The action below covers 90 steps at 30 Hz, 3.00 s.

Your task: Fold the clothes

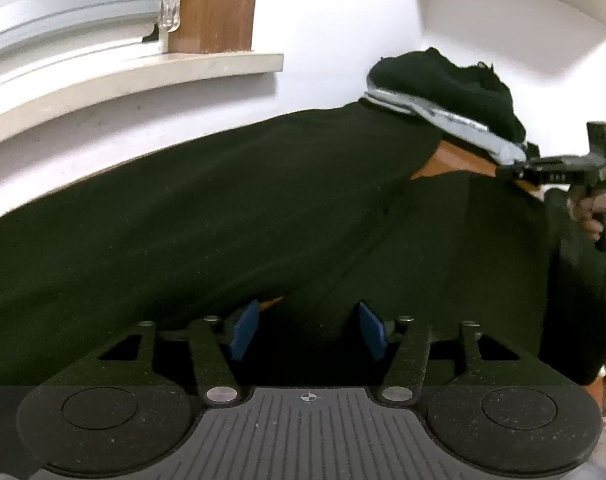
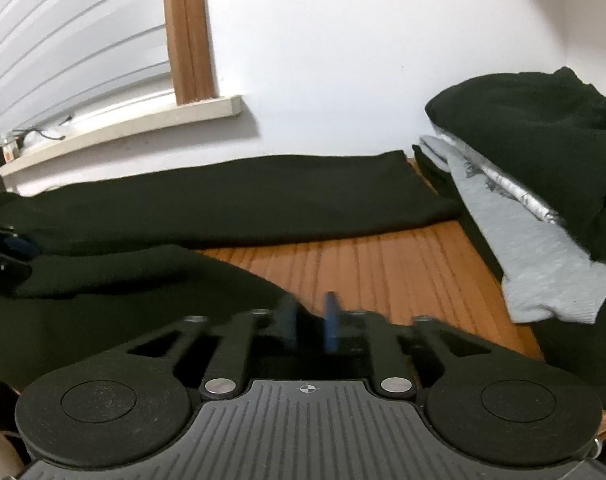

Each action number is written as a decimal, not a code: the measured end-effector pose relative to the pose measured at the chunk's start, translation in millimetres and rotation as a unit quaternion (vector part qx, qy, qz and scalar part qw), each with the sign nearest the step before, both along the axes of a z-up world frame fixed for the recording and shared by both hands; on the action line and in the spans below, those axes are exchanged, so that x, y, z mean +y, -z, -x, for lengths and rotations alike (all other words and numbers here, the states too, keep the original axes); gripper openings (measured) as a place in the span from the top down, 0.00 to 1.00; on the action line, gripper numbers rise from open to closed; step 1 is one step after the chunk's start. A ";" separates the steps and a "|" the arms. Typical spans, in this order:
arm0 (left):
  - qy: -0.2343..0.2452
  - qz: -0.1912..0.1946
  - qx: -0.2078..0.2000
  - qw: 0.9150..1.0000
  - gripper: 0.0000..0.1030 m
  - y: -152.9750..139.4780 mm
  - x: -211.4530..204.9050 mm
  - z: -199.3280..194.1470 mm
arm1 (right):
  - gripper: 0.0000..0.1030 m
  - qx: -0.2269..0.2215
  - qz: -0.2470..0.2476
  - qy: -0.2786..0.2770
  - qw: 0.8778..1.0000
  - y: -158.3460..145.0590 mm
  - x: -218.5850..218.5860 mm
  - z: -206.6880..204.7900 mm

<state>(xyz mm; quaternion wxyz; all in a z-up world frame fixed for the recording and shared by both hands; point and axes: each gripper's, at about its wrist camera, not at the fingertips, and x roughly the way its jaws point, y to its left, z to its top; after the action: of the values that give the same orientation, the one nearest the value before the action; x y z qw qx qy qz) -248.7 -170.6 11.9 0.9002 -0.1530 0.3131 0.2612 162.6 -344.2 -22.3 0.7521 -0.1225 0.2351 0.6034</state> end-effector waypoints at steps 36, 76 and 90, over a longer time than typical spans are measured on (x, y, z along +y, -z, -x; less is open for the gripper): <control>0.029 -0.013 -0.038 0.999 0.95 0.7 -47.0 20.0 | 0.51 0.048 0.005 -0.063 0.997 1.5 17.9 12.3; -0.012 -0.060 -0.031 0.998 0.95 4.7 -27.6 15.9 | 0.54 0.065 0.005 -0.102 0.993 -1.9 16.4 40.9; -0.067 -0.126 -0.080 0.987 0.95 -37.3 -11.5 4.6 | 0.67 -0.044 -0.057 -0.049 0.996 -56.6 47.0 57.3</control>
<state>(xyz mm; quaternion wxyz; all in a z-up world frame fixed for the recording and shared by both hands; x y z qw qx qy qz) -253.3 -182.0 49.2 0.9149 -0.0793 0.1936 0.3453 105.2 -297.1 34.3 0.7372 -0.1171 0.1604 0.6458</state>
